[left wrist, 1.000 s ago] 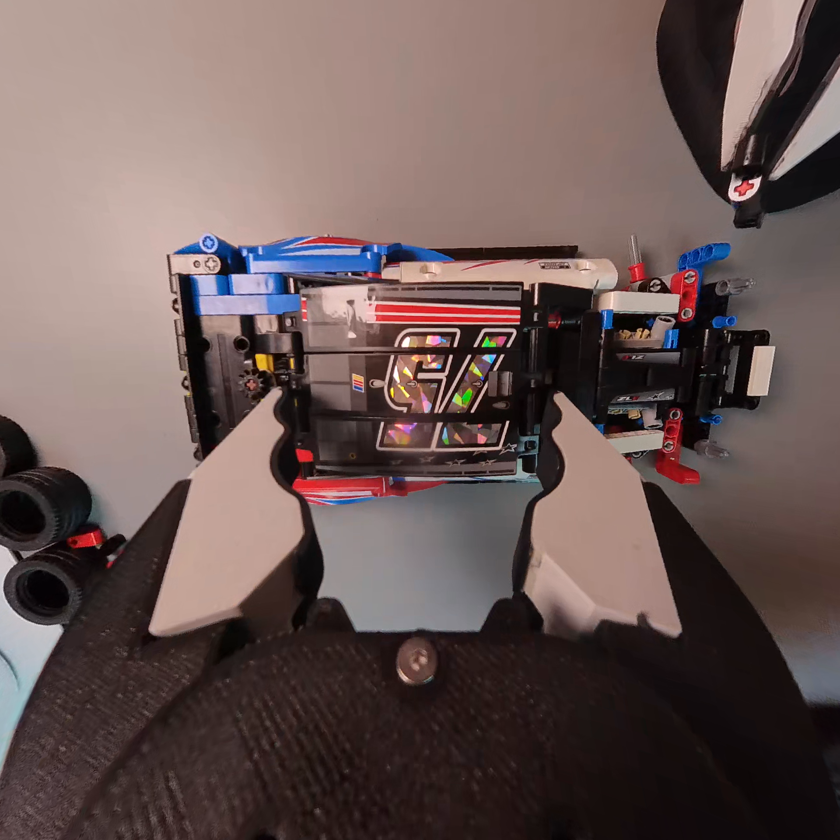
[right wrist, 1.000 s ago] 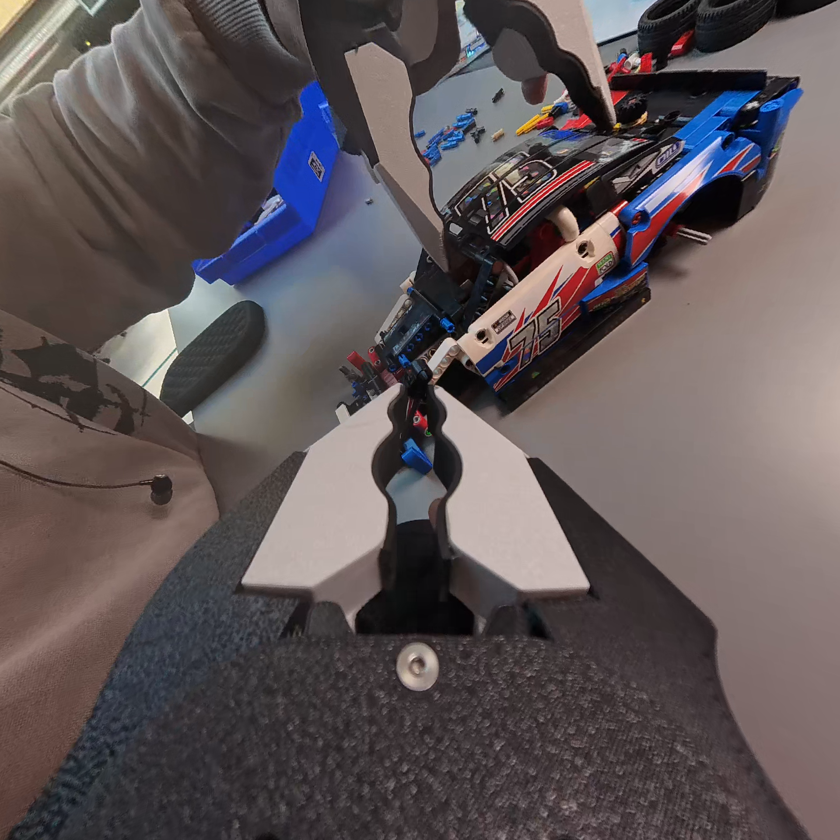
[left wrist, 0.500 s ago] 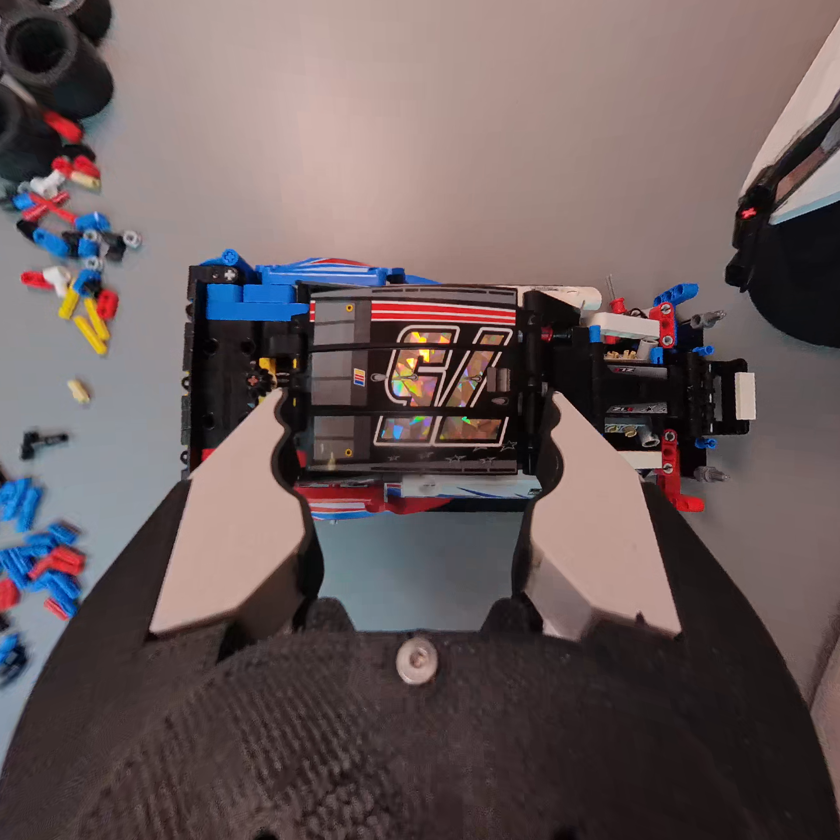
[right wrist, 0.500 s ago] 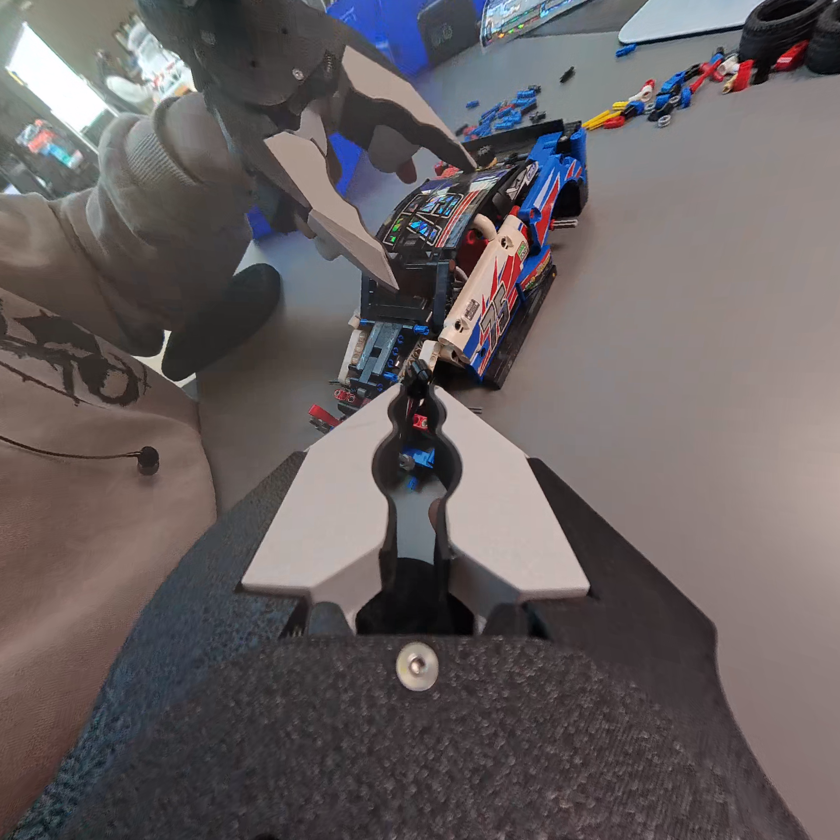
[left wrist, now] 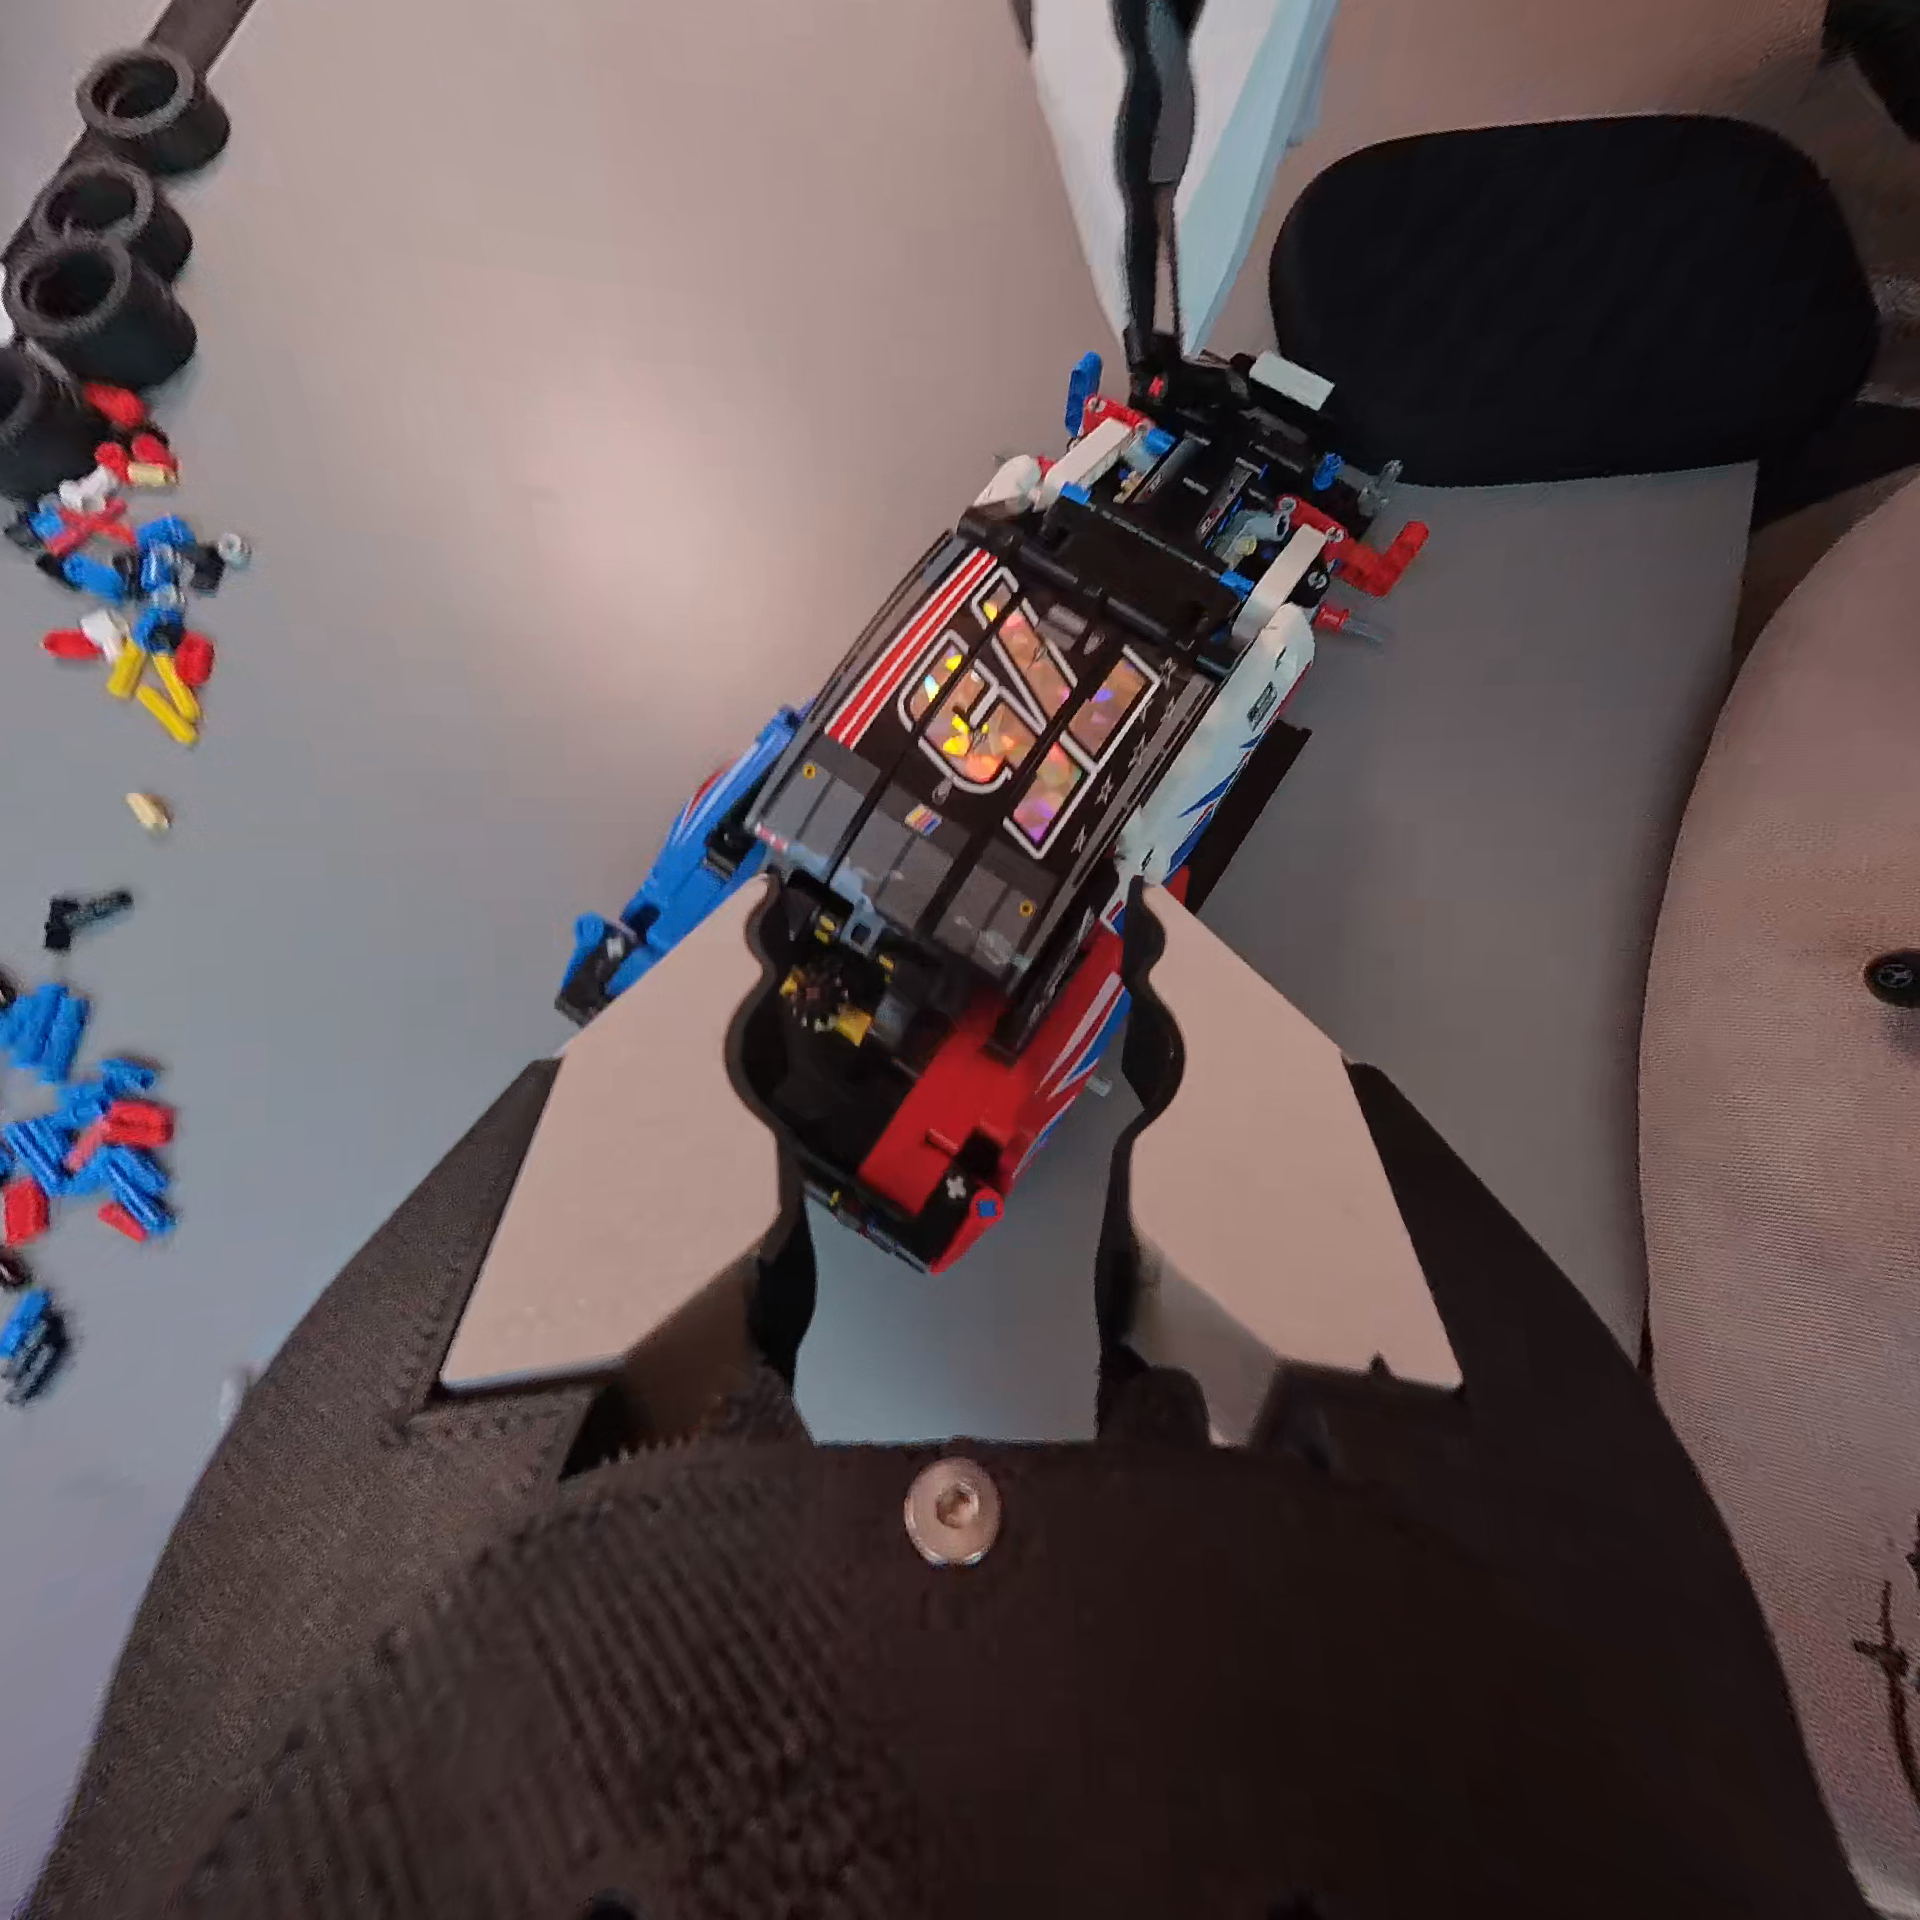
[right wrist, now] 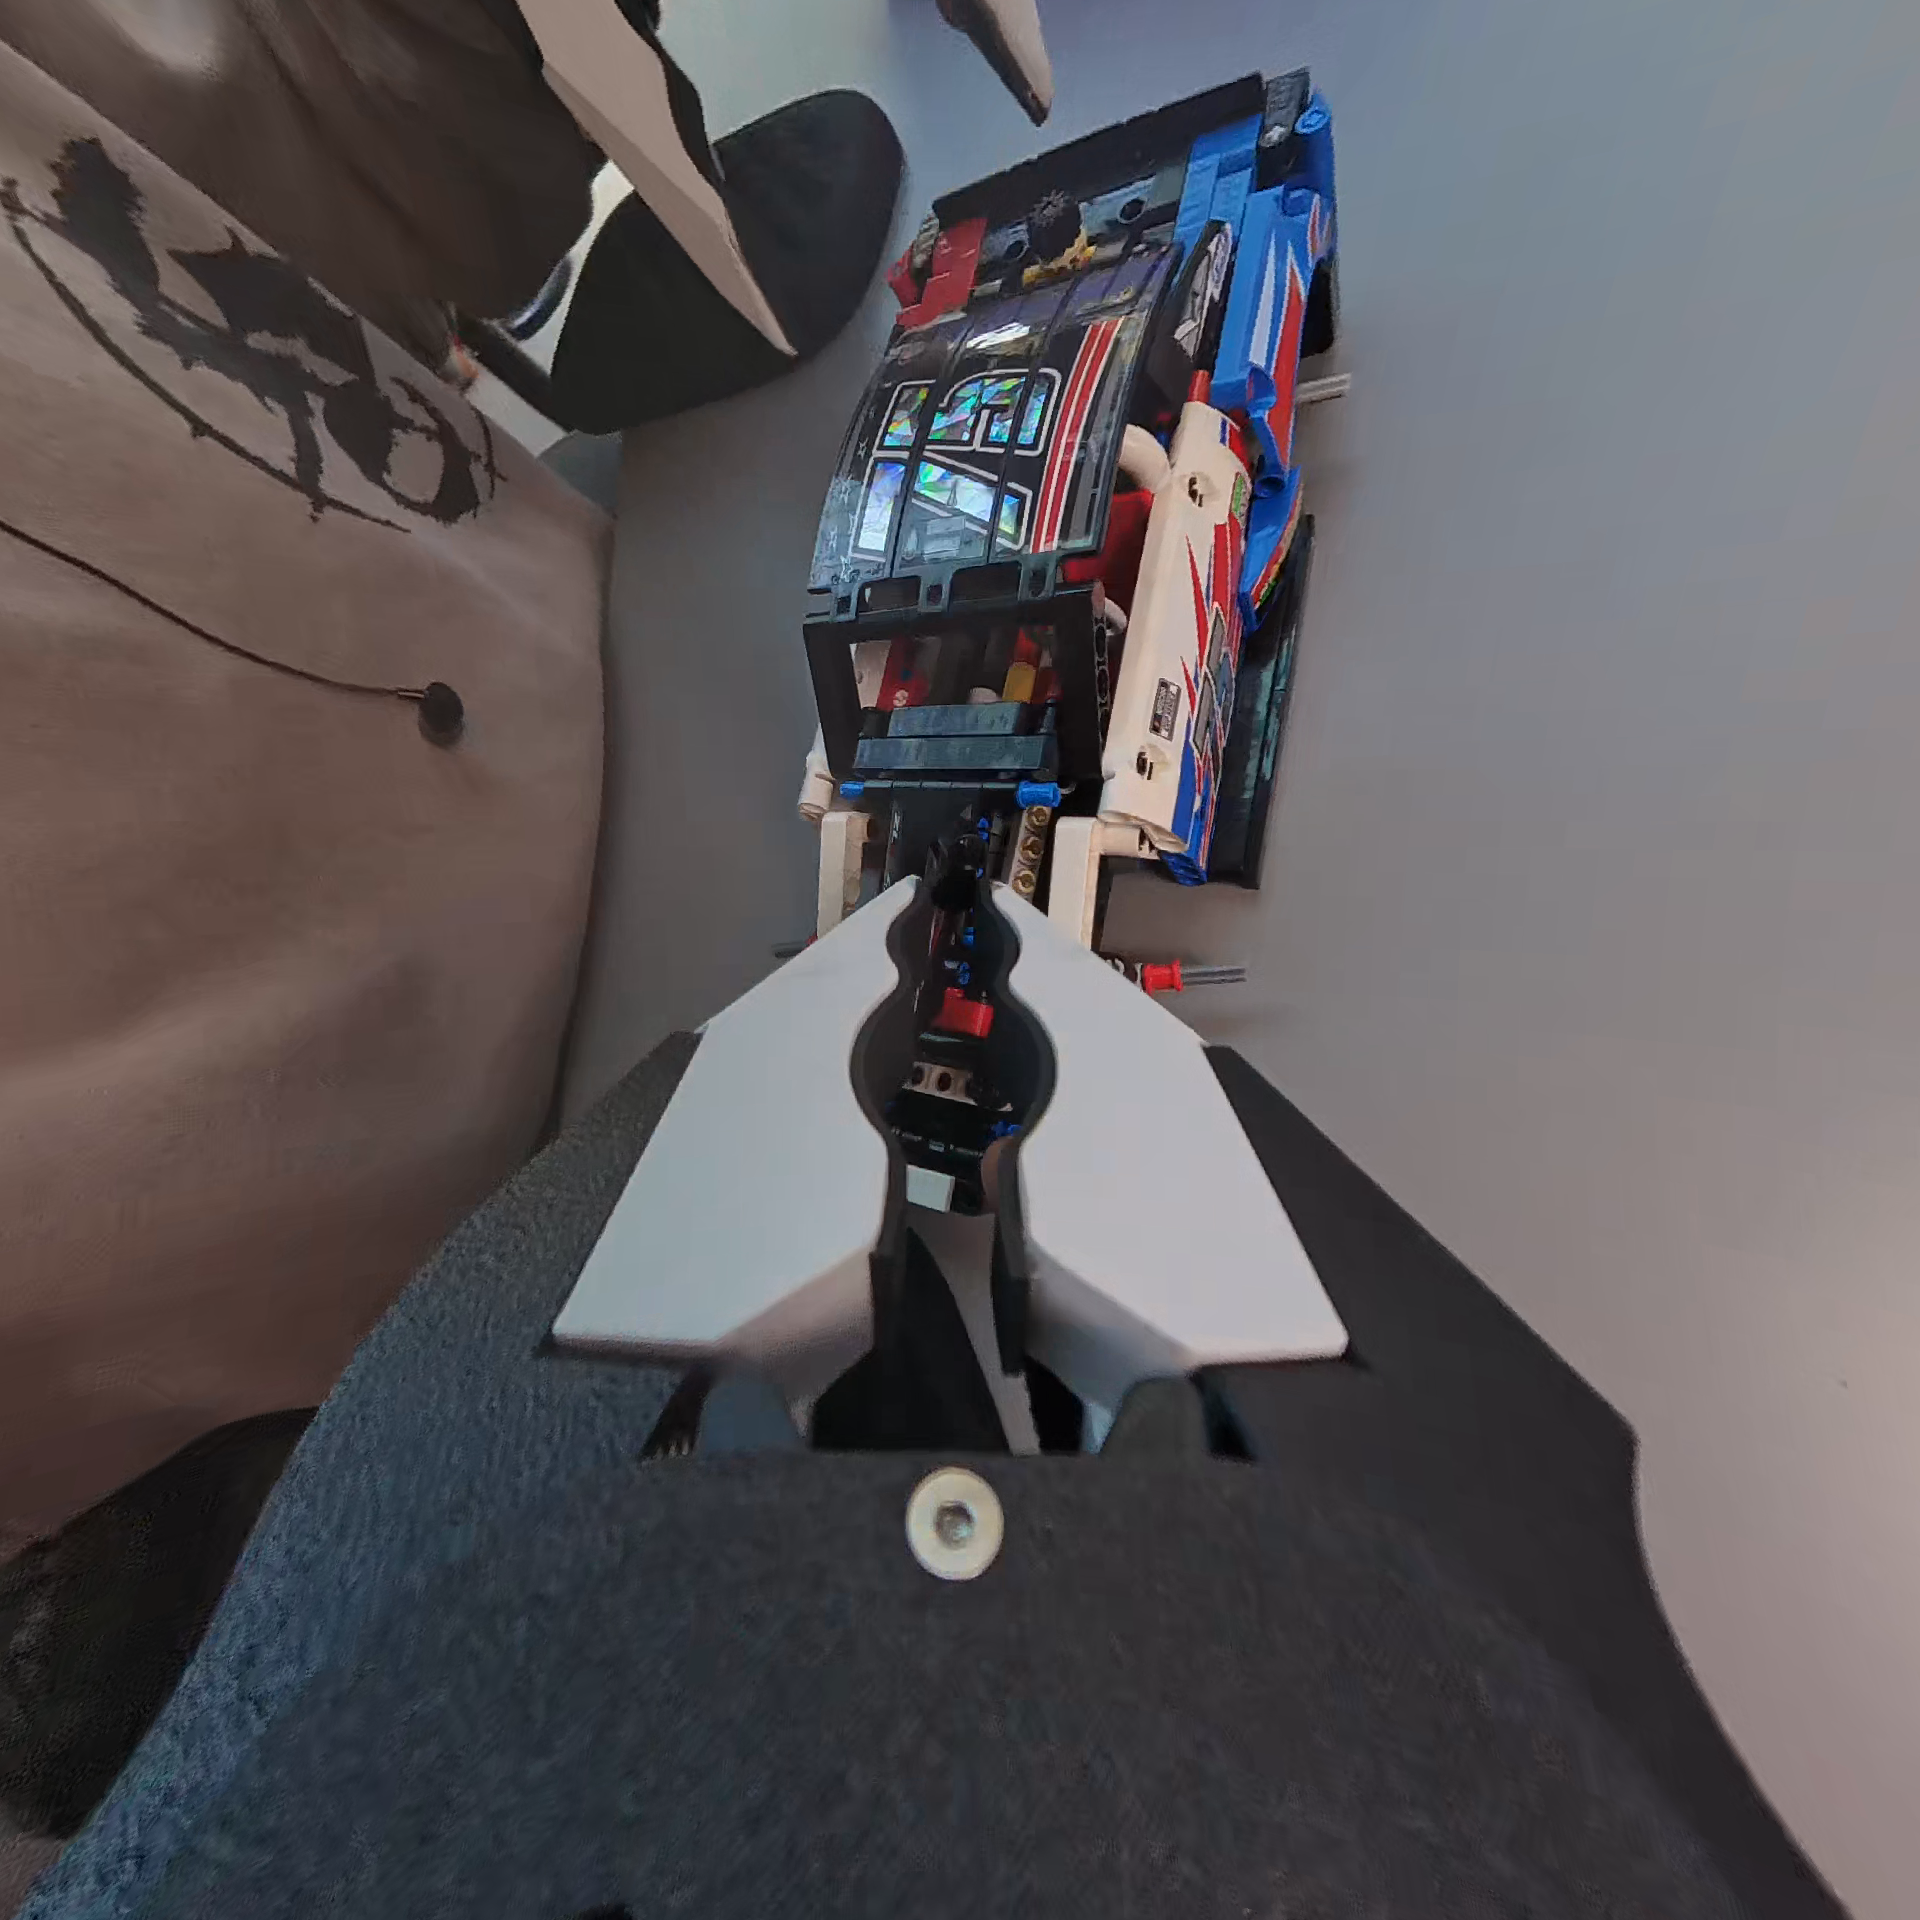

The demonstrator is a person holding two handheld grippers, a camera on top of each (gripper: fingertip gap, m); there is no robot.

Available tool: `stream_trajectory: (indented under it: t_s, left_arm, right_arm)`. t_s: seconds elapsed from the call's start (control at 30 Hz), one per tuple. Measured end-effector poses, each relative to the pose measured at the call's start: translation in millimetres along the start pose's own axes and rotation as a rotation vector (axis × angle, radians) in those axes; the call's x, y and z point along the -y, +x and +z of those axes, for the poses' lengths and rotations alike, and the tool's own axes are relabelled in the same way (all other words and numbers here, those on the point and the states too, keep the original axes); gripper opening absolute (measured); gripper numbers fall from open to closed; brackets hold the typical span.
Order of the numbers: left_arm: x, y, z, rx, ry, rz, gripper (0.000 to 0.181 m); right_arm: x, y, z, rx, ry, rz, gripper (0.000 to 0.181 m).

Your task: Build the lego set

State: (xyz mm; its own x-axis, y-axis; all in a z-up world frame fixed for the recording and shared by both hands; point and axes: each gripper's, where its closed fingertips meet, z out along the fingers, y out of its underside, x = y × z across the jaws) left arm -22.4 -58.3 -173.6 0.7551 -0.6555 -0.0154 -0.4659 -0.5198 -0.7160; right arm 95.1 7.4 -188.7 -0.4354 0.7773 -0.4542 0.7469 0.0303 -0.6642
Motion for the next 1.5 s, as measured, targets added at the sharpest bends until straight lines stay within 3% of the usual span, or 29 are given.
stream_trajectory:
  t_s: [0.07,0.23,0.4,0.47,0.57,0.67,0.77,0.83,0.97,1.33,1.5]
  left_arm:
    - [19.7,4.3,8.3,-0.062,0.039,0.096,0.049]
    - [64.5,16.5,48.1,-0.260,0.053,0.206,0.039]
    - [94.0,40.2,70.8,-0.572,0.001,-0.098,0.028]
    - [99.7,39.3,75.9,-0.618,0.004,-0.182,0.017]
    - [98.5,36.3,82.0,-0.634,-0.002,-0.248,0.012]
    - [99.3,28.0,84.6,-0.629,0.024,-0.346,0.005]
    - [102.7,14.5,81.5,-0.615,0.071,-0.459,0.005]
    - [100.9,11.0,80.3,-0.624,0.081,-0.517,0.005]
    - [102.8,14.6,79.5,-0.699,0.101,-0.623,0.005]
    - [113.4,17.0,77.7,-0.740,0.129,-0.694,0.005]
    - [108.1,-3.5,76.5,-0.544,0.154,-0.439,0.022]
  right_arm:
    - [4.8,-0.4,-1.3,0.071,-0.038,-0.013,0.005]
    - [23.2,-12.0,-4.8,0.268,-0.039,-0.041,0.005]
    - [34.6,-8.3,-8.7,0.267,-0.014,-0.076,0.006]
    - [33.0,-9.2,-10.6,0.277,-0.010,-0.080,0.006]
    - [29.6,-4.1,-11.0,0.237,0.001,-0.088,0.006]
    - [34.6,6.9,-14.7,0.096,0.079,-0.124,0.007]
    - [38.9,13.5,-25.4,-0.142,0.178,-0.219,0.017]
    - [39.8,18.6,-32.8,-0.381,0.222,-0.349,0.020]
    - [33.1,16.4,-32.6,-0.692,0.205,-0.569,0.020]
    - [41.0,13.2,-27.4,-0.695,0.228,-0.499,0.012]
    - [14.0,19.5,-14.8,-0.503,0.155,-0.268,0.012]
